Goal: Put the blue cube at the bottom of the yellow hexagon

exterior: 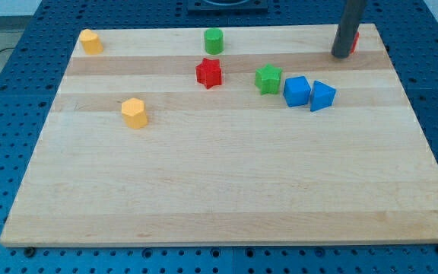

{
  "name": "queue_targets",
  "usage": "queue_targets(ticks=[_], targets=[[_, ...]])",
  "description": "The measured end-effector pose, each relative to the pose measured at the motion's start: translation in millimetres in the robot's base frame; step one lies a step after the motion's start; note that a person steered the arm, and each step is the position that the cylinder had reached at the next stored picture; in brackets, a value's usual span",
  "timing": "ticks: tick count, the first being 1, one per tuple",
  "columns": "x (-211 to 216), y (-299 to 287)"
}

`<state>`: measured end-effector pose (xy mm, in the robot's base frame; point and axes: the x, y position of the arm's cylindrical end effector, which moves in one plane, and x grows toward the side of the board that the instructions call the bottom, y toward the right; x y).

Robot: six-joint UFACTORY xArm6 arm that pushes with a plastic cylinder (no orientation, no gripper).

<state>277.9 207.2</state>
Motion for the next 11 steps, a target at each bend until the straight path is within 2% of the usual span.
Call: queue_targets(ticks=[1, 2, 3, 4, 6, 8, 9, 10, 11], targets=[[9.8, 0.6], [42.5, 20.5], [59.5, 8.9], [60.7, -45.9], [123.5, -105.7], [167.5, -209.9], [166.6, -216.2], [146.3, -215.7], [140.2, -241.2]])
